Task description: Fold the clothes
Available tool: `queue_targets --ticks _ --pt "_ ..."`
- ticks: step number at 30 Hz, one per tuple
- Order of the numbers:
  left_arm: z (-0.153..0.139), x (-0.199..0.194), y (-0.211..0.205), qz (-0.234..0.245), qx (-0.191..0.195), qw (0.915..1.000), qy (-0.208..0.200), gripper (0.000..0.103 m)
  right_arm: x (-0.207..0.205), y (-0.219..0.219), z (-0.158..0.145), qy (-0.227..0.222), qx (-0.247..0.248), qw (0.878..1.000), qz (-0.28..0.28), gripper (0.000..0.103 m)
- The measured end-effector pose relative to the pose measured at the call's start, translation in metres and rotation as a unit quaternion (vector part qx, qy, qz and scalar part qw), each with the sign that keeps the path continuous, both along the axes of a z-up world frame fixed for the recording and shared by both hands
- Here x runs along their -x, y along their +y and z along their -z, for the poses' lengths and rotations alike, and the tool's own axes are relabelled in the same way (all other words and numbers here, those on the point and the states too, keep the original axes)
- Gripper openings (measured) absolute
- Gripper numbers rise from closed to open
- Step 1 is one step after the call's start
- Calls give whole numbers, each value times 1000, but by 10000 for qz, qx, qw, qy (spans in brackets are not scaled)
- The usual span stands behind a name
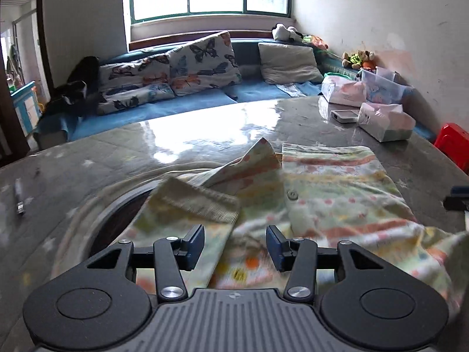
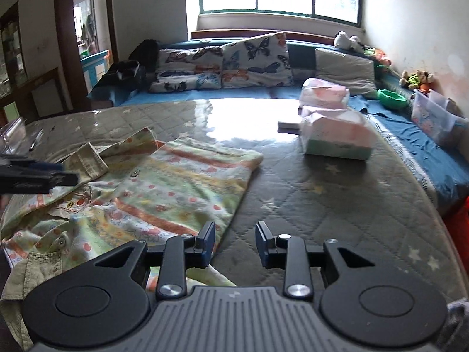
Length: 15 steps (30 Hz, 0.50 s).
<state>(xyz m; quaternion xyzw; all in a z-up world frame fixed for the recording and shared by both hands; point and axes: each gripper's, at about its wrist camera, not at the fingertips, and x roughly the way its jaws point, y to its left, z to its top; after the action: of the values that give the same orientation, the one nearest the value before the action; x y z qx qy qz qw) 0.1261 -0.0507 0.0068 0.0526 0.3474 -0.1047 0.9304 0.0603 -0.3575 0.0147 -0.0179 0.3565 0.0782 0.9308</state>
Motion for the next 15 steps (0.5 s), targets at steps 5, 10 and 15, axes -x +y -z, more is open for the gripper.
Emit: queue_targets --ticks 5,10,15 --pt "19 -31 -10 27 -161 9998 129 49 -14 3 6 87 13 9999 -97 35" --pt "33 -39 -5 -38 -296 9994 201 32 -26 7 10 141 30 9998 -160 35" --pt "25 -37 13 -288 -186 9993 118 5 -29 12 9 103 36 9997 -218 35"
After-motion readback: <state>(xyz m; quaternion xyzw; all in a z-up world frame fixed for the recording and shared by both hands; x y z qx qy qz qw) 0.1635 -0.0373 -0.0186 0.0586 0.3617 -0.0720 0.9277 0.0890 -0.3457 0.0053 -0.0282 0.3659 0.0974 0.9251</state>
